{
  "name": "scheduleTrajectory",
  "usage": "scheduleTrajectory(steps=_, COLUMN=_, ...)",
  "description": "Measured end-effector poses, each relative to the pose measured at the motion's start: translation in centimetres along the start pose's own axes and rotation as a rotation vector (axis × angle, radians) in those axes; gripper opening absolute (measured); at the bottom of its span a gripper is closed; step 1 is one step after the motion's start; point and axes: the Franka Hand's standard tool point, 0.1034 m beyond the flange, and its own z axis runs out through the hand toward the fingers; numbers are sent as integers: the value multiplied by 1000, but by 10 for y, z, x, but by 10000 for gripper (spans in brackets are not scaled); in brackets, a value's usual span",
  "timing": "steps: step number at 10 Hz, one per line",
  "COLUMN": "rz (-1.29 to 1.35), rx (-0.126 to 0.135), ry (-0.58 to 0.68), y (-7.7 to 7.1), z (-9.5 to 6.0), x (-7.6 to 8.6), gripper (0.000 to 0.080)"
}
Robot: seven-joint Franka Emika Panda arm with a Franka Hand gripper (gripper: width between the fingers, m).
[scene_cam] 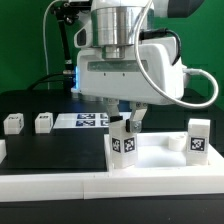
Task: Assemble square table
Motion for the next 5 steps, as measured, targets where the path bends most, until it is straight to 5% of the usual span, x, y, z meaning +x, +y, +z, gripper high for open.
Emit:
scheduleTrajectory(steps=2, rz=-117, rx=1, ry=2, y=0, z=0, x=0, gripper=611)
scheduleTrajectory(steps=5, rz=-512, rx=-2, ry=-3, y=0, z=0, x=0, gripper=646)
